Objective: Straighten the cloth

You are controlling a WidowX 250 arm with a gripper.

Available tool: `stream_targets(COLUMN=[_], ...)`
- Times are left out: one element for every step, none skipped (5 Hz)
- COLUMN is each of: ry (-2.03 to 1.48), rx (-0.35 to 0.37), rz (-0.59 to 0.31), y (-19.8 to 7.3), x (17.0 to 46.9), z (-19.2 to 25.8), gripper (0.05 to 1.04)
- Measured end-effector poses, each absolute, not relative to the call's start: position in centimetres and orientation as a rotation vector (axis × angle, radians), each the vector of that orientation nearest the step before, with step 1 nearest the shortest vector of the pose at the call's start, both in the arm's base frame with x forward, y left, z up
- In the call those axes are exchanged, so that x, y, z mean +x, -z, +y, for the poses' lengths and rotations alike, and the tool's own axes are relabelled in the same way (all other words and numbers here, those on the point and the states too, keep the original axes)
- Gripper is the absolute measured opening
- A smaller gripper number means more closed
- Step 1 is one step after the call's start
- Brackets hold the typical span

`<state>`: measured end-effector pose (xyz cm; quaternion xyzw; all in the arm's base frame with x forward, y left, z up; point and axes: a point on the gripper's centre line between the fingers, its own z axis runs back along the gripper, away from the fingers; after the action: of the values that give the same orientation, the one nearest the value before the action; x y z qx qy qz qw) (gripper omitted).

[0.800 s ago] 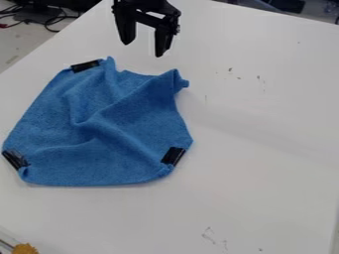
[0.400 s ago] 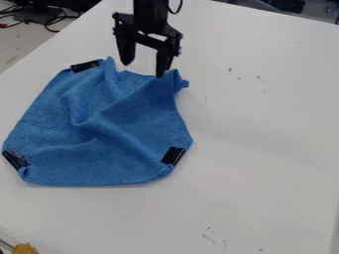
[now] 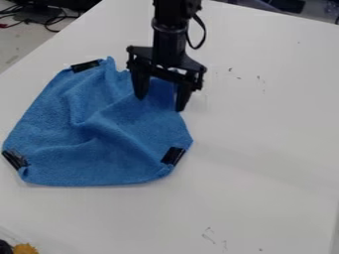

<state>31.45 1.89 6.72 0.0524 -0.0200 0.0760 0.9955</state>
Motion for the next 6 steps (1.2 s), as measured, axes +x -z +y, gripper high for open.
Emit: stream_targets(ry=[-0.234,-0.286,-0.313,-0.33,-0.326,-0.308], rx=[0.014,-0.023,-0.047,-0.071,-0.052,-0.039], rz=[-0.038,-0.001,-0.008,-0.01,-0.044,-0.054], y=[-3.4,-0.9,-0.2,0.0,0.2,0.0], x=[29.5,28.5,28.4,28.2,28.2,28.3], z=[1.2,0.9,0.5,0.2,0.1,0.1], gripper=[0.999,1.0,0.999,0.951,0.723,0.47])
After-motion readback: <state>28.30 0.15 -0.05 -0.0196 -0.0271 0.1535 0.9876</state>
